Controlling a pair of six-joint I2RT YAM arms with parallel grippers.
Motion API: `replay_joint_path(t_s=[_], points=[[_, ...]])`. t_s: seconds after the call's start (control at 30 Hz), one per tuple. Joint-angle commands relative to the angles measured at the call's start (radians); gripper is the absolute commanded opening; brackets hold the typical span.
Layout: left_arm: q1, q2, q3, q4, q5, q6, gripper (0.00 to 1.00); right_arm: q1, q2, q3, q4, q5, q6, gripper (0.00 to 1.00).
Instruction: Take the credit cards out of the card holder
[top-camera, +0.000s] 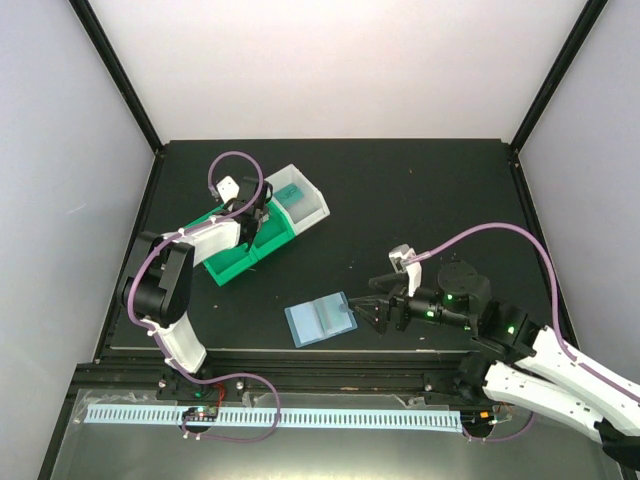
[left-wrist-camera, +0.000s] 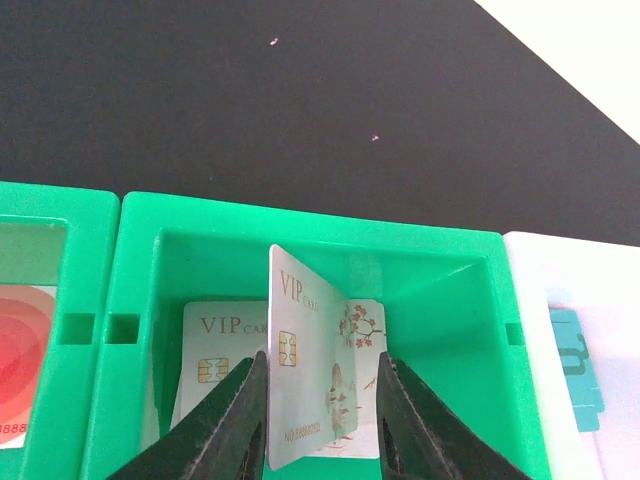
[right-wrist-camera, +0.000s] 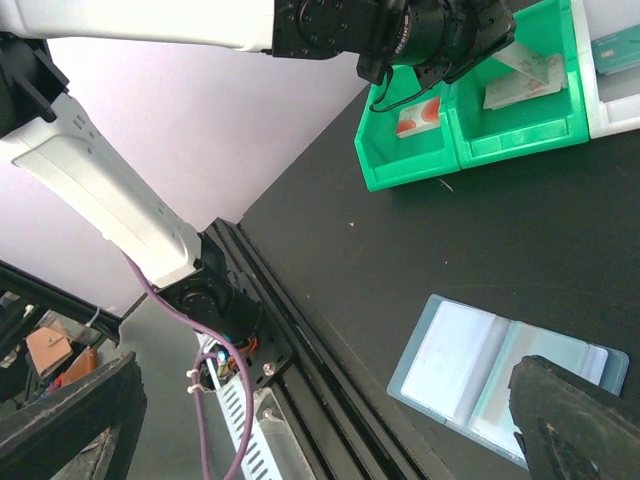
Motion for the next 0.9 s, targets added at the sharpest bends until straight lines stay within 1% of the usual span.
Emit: replay_joint_path(t_s=[0.0,0.1,0.43,0.53,0.63,0.7,0.77,0.87], points=[[0.005,0.016,0.045,-0.038,-0.041,-0.004,0.32,-0.006,-0.02,-0.001,-0.008,0.032,-0.023,1.0],[0.006,0.013,0.056,-0.059,-0.055,0.003,0.34,-0.005,-0.021,0.017,-0.037,0.051,-0.037,1.0],[0.005,-0.005,0.081,-0.09,-0.038,0.026,0.5,-0.005,-0.043,0.018,-0.053,0.073,-0.042,1.0],[0.005,-0.016,0.087,-0.096,-0.024,0.033,0.53,-0.006,-0.05,0.02,-0.054,0.072,-0.04,1.0],[0.005,-0.033,0.097,-0.1,0.014,0.063,0.58,-0.005,-0.052,0.02,-0.063,0.08,-0.03,1.0],[0.005,-0.047,0.119,-0.119,0.06,0.109,0.62,-0.005,-0.054,0.019,-0.073,0.097,-0.023,1.0],[0.005,-0.068,0.133,-0.132,0.107,0.154,0.7,-0.005,-0.061,0.013,-0.076,0.125,-0.018,1.0],[0.005,-0.11,0.147,-0.169,0.2,0.232,0.78,-0.005,-0.066,0.005,-0.079,0.177,-0.015,1.0]])
